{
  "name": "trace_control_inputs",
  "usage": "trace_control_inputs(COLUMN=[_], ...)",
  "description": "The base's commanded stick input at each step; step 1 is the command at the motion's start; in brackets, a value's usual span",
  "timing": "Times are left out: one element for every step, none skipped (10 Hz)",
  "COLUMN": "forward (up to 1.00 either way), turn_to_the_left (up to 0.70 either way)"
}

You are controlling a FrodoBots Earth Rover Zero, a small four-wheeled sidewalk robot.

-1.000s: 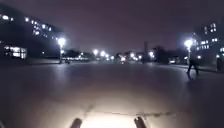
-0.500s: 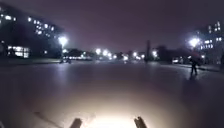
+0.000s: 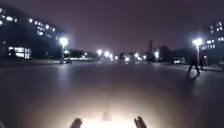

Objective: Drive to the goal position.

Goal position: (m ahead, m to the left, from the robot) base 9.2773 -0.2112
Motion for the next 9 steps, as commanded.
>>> trace_control_inputs(forward=[1.00, 1.00, 1.00, 1.00, 1.00, 1.00, 1.00, 1.00, 1.00], turn_to_the_left=[0.00, 0.00, 0.00, 0.00, 0.00, 0.00, -0.32, -0.37, -0.28])
